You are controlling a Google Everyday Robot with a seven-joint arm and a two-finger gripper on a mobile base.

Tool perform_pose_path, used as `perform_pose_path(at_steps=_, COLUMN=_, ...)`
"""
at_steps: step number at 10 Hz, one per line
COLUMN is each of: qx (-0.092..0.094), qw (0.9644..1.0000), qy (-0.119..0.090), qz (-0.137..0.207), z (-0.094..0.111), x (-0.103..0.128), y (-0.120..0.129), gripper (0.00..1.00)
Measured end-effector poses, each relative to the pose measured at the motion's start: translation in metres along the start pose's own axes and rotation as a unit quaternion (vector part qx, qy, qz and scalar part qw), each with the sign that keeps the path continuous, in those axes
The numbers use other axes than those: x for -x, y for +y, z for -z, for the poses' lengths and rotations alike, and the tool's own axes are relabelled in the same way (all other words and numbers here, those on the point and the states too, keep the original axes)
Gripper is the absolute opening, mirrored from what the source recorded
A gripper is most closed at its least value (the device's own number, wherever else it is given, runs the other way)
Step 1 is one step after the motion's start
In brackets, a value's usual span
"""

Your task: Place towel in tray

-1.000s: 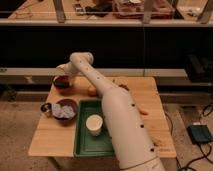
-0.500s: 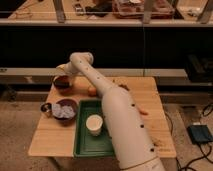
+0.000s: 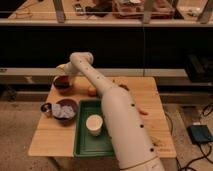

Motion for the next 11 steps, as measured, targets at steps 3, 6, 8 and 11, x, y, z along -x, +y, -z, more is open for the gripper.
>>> perform_pose_path(at_steps=3, qx=0.013, qw=0.9996, qy=-0.015, qz=0.018, z=0.006, x=0.006, y=-0.02, gripper=0.8)
perform_pose_path(at_steps=6, qx=0.014, qw=0.9997, qy=-0.013, qz=0.018, z=0.009, x=0.003, y=-0.02, gripper=0.8)
perform_pose_path(at_steps=8, qx=0.015, qw=0.9996, qy=-0.014, qz=0.021, z=0.009, x=0.006, y=-0.022, gripper=0.8)
perform_pose_path(at_steps=11, qx=0.016, qw=0.9996, qy=-0.013, qz=0.02, z=0.009, x=0.005, y=-0.022, gripper=0.8)
